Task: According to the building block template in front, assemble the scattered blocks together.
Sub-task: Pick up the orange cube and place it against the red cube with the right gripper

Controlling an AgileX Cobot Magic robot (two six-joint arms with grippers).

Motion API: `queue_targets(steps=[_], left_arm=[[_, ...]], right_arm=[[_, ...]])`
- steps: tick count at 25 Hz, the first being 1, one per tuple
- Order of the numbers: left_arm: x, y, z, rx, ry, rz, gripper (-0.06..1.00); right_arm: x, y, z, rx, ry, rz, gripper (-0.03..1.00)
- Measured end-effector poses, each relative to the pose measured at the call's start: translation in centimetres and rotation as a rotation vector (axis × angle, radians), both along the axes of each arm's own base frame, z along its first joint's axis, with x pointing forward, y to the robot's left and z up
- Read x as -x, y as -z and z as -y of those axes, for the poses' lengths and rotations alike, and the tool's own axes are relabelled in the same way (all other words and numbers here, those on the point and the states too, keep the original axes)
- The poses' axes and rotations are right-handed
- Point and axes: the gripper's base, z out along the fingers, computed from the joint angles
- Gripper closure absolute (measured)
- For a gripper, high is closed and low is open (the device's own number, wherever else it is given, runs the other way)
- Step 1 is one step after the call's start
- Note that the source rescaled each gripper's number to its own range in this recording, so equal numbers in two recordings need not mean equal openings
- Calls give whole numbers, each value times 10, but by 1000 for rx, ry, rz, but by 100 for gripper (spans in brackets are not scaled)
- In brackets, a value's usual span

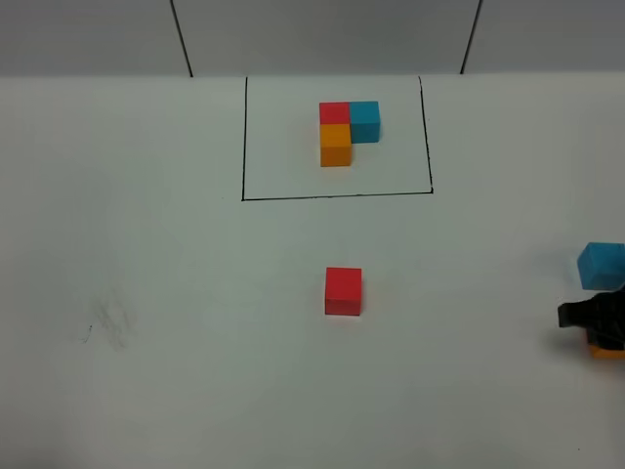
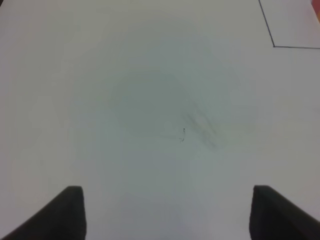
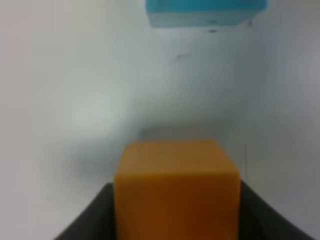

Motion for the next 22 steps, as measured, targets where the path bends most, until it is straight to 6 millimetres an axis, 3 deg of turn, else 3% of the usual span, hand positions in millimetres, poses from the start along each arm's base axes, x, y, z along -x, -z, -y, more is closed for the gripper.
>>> queue_targets(steps=[4, 8, 15, 22], left_arm=[[0, 0, 0, 0, 0, 0, 42], [0, 0, 0, 0, 0, 0, 42], [0, 0, 0, 1, 0, 0, 42], [0, 0, 0, 1, 0, 0, 42]], right_arm=[[11, -33, -13, -118, 68, 47, 80], [27, -54, -44, -190, 16, 60, 80], [54, -44, -98, -108, 82, -69, 80], [67, -50, -153, -39, 85, 6, 80]])
